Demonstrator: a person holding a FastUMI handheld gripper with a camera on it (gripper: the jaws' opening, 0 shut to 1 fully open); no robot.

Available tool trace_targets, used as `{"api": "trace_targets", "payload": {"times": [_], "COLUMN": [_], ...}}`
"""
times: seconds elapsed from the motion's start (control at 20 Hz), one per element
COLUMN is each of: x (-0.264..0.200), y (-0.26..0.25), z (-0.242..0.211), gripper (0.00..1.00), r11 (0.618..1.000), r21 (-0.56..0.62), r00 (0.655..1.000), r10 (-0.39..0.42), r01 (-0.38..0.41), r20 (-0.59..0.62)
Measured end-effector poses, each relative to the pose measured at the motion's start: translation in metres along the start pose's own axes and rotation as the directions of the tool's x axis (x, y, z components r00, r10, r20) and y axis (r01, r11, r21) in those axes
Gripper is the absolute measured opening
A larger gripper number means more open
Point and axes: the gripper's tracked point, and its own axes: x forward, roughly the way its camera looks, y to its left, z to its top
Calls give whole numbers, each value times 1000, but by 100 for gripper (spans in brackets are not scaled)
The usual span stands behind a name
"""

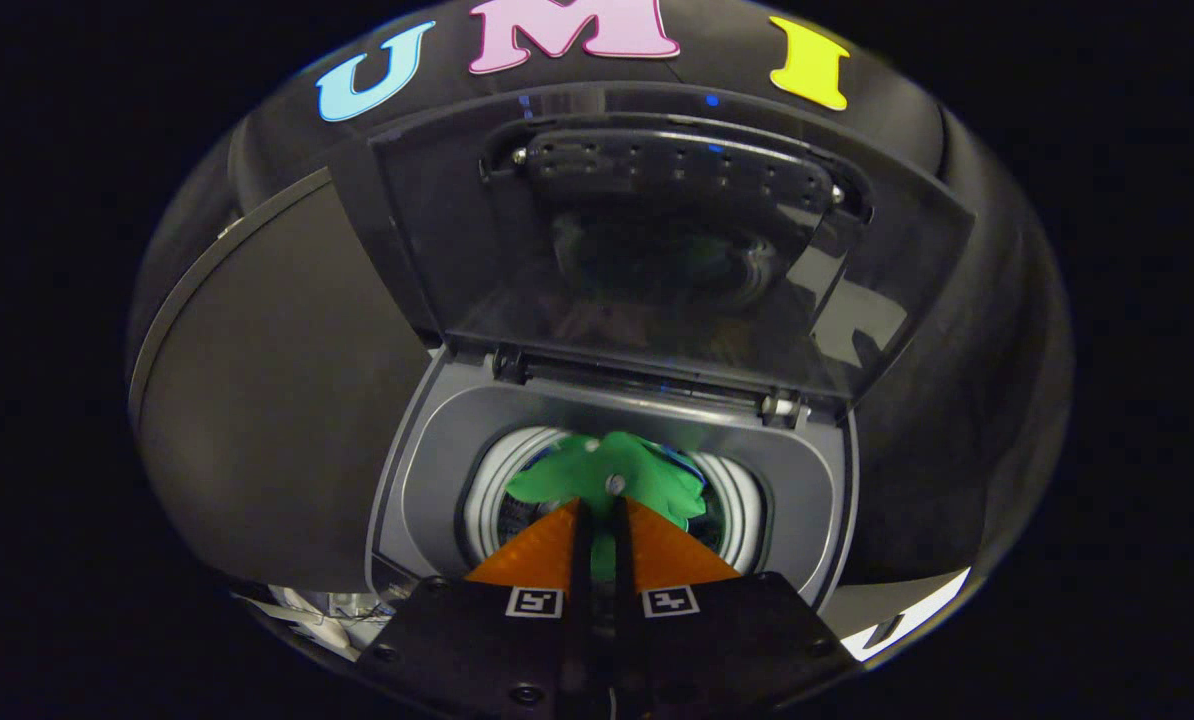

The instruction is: Put the clothes into the washing machine and then close the washing machine lid.

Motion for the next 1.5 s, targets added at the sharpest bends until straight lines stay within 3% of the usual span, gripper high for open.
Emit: {"api": "trace_targets", "payload": {"times": [0.2,0.4,0.55,0.65,0.7,0.95,1.15,1.2,1.35,1.5], "x": [23,44,58,62,72,74,74,74,56,23], "y": [0,-13,-14,-28,-31,-42,-36,-33,-27,-9], "z": [3,-11,-18,-26,-30,-44,-60,-57,-36,12], "gripper": [13,10,10,9,15,19,96,100,100,100], "r11": [999,998,997,991,987,982,984,982,983,985], "r21": [-32,8,59,89,124,126,141,156,155,172], "r00": [1000,997,998,993,992,983,979,981,988,999], "r10": [-29,-70,-53,-88,-94,-122,-84,-75,-74,-17], "r01": [29,70,55,95,104,139,112,104,95,11], "r20": [0,-36,-43,-80,-85,-136,-188,-178,-133,36]}}
